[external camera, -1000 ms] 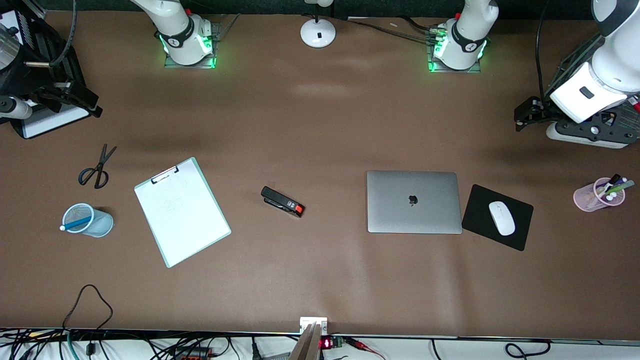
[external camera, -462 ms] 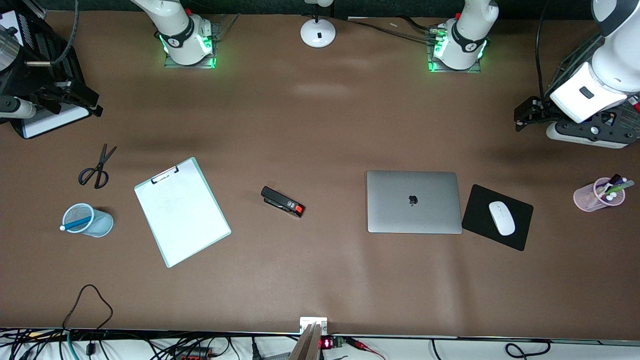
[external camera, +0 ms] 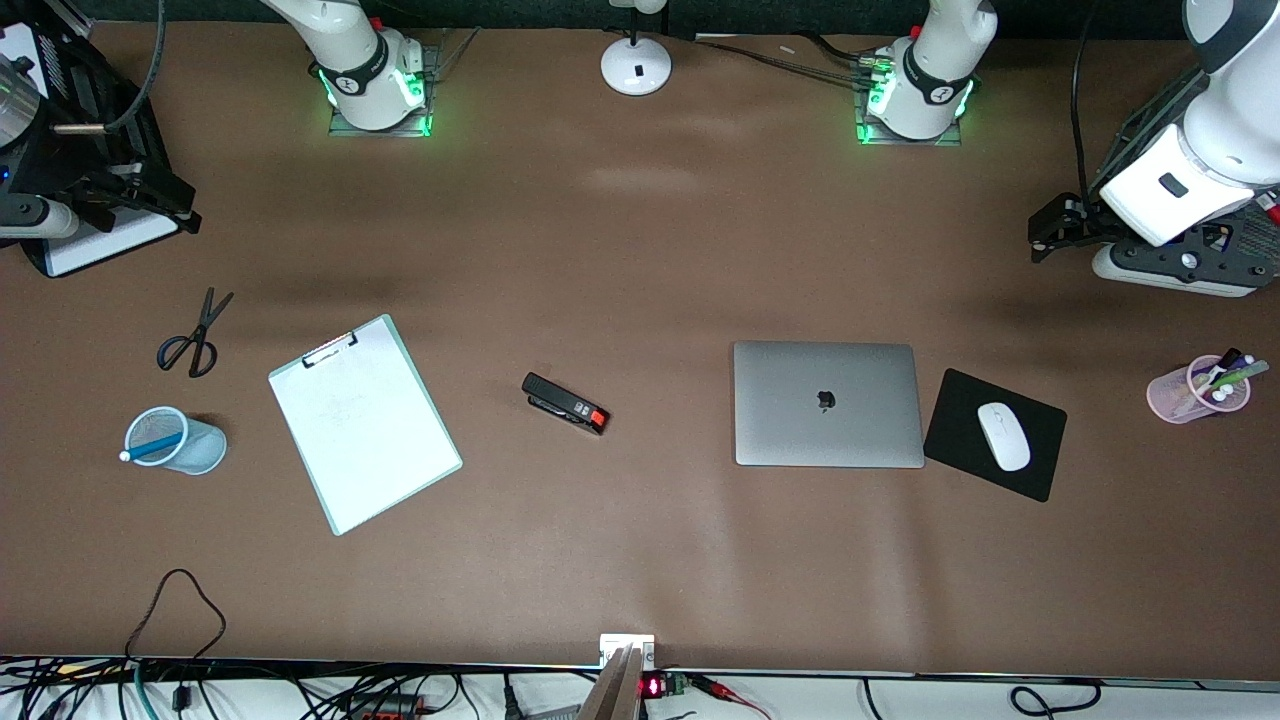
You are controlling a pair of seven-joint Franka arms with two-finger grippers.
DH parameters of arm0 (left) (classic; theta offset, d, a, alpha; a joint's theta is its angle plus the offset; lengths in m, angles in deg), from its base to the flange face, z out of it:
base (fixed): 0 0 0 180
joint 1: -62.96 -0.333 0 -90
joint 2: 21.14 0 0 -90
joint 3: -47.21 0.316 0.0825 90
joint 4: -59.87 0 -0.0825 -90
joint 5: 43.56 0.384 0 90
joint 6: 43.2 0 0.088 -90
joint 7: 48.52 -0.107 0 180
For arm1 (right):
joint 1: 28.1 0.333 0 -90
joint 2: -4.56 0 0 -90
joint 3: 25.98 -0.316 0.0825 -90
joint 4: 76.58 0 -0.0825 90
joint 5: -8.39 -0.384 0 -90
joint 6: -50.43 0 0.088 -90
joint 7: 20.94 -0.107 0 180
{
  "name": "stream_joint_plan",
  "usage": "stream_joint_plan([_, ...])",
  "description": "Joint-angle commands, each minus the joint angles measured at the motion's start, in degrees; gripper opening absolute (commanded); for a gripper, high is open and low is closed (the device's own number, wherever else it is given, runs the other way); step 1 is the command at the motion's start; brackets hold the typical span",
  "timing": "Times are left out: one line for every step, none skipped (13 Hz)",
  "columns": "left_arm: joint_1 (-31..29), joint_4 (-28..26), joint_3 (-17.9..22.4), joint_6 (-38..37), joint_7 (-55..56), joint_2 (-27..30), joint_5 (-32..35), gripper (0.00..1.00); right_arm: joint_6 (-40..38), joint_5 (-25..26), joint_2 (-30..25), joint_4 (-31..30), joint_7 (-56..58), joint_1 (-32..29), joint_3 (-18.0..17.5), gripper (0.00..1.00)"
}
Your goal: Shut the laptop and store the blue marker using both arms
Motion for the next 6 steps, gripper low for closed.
stream_joint_plan([-0.7, 1.0, -0.4, -1.0, -1.1, -0.3, -1.0, 1.00, 0.0, 0.9, -0.3, -0.3, 0.9, -0.5, -0.1, 1.00])
stream_joint_plan([-0.7, 1.0, -0.4, -1.0, -1.1, -0.3, -1.0, 1.00, 0.1, 0.9, -0.4, -0.2, 0.8, -0.5, -0.1, 1.00])
stream_joint_plan([-0.7, 1.0, -0.4, -1.0, -1.1, -0.3, -1.0, 1.00, 0.0, 0.9, -0.4, -0.2, 0.8, -0.5, -0.1, 1.00])
stream_joint_plan([-0.7, 1.0, -0.4, -1.0, -1.1, -0.3, -1.0, 1.00, -0.1, 0.9, -0.4, -0.2, 0.8, -0.5, -0.1, 1.00])
stream_joint_plan([-0.7, 1.0, -0.4, -1.0, -1.1, -0.3, -1.0, 1.00, 0.0, 0.9, -0.4, -0.2, 0.8, -0.4, -0.1, 1.00])
stream_joint_plan([-0.7, 1.0, -0.4, -1.0, -1.1, -0.3, -1.0, 1.00, 0.4, 0.9, -0.3, -0.2, 0.8, -0.4, -0.1, 1.00])
